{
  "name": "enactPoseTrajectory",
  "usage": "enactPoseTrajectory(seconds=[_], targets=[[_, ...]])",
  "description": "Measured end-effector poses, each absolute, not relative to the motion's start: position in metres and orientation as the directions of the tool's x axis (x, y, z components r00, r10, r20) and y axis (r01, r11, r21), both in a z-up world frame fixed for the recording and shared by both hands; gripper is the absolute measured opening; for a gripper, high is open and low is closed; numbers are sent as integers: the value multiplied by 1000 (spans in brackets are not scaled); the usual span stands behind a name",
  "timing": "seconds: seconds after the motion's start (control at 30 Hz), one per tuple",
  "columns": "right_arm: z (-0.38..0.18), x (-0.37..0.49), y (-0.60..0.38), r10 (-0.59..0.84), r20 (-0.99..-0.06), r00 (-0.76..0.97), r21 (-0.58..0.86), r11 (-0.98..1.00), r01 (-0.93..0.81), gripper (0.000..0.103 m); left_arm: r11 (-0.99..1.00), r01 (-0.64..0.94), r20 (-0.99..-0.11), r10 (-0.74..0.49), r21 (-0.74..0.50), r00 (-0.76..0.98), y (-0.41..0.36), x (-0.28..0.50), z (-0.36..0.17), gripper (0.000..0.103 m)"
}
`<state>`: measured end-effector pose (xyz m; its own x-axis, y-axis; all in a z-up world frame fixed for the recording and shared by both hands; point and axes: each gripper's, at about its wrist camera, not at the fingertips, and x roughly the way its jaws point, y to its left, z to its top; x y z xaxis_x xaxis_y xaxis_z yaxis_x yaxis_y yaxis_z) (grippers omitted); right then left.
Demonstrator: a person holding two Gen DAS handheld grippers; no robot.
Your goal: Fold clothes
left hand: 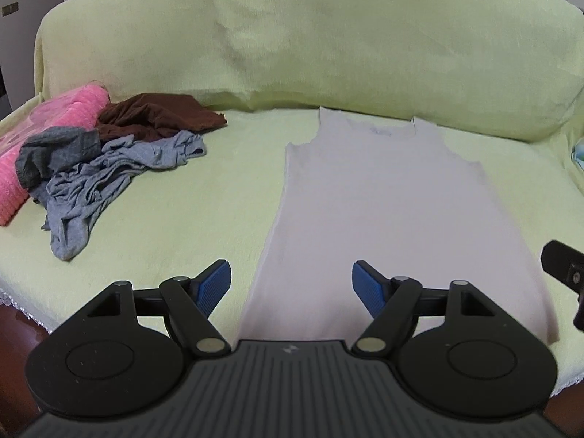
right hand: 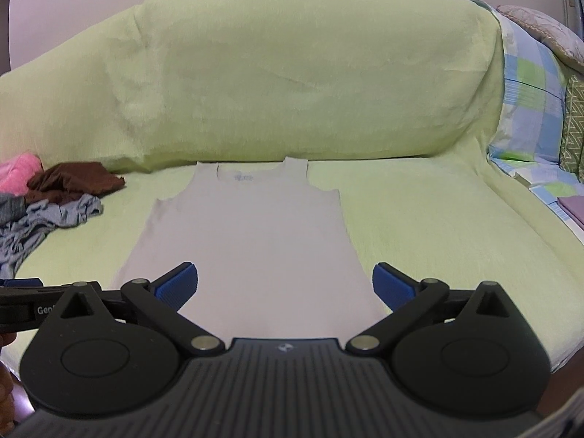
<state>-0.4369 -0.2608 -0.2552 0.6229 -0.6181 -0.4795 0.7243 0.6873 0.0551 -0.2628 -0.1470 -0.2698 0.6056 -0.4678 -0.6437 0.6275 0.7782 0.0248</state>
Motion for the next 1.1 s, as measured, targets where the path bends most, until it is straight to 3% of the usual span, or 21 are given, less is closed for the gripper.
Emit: enactPoseTrajectory(seconds=[0.37,1.1], targets=[[-247,-439,-259,-637,-451,625,36,687,726,101,760,650,-600,-510,21,616,-150,-265,-252,75],[-254,-447,-270,-637,-467,614,51,673,737,101,727,687,-612,-539,8,578,-160,-270,-257,75]])
